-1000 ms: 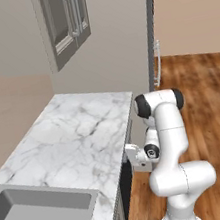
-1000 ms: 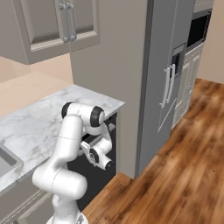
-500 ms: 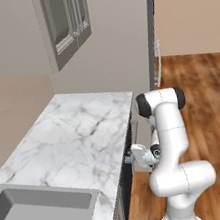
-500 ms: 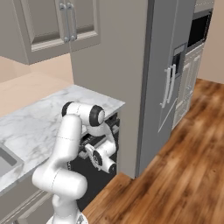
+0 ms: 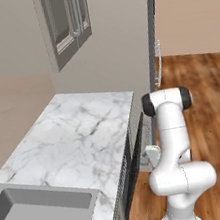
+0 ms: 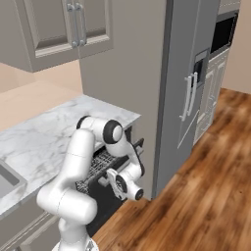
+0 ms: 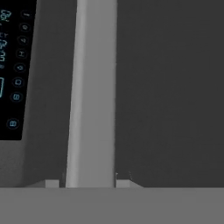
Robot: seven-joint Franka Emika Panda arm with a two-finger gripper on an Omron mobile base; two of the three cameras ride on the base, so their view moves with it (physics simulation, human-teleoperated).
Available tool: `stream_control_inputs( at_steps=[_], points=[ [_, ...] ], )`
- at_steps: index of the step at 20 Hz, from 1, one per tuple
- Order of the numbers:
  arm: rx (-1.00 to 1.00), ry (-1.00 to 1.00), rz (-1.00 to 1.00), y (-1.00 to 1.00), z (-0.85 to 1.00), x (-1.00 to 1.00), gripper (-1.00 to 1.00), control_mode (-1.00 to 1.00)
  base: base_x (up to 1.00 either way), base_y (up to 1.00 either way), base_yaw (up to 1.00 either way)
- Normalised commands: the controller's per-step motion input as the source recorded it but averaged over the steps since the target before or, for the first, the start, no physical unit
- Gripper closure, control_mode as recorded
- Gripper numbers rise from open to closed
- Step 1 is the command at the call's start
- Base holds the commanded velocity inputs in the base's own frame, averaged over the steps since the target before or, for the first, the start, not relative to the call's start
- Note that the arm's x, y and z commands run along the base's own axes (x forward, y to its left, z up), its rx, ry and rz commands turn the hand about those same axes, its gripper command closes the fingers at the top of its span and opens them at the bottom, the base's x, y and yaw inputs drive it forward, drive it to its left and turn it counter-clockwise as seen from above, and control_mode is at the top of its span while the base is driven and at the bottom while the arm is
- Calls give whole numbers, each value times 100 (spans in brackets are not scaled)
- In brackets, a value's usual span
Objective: Open the dishwasher door and pull out the top rack.
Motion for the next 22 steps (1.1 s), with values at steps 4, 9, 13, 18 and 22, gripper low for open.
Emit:
stream_control_inputs(
  at_steps=[4,9,13,18,22],
  points=[
    [0,8,0,-76,-24,-2,100,-100,0,0,0],
    [0,6,0,-66,-27,0,100,-100,0,0,0],
    [1,6,0,-66,-29,0,100,-100,0,0,0],
    [1,6,0,-68,-30,0,100,-100,0,0,0],
    [1,6,0,-68,-30,0,100,-100,0,0,0]
  ],
)
